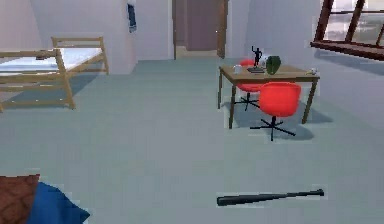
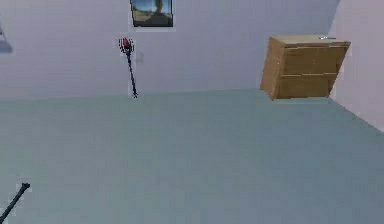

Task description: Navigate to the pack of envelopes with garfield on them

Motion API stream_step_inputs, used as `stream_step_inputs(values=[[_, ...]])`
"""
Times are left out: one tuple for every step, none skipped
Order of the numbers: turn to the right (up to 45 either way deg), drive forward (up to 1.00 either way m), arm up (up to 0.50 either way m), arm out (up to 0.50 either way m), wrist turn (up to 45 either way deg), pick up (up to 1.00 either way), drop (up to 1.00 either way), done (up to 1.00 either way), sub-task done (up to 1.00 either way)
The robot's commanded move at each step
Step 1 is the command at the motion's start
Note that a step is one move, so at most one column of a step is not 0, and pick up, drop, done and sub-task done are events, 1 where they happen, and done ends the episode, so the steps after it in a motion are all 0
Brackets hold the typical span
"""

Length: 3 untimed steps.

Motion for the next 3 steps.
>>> stream_step_inputs(values=[[-3.0, 0.0, 0.0, 0.0, 0.0, 0.0, 0.0, 0.0, 0.0], [-3.0, 0.0, 0.0, 0.0, 0.0, 0.0, 0.0, 0.0, 0.0], [0.0, 1.0, 0.0, 0.0, 0.0, 0.0, 0.0, 0.0, 0.0]])
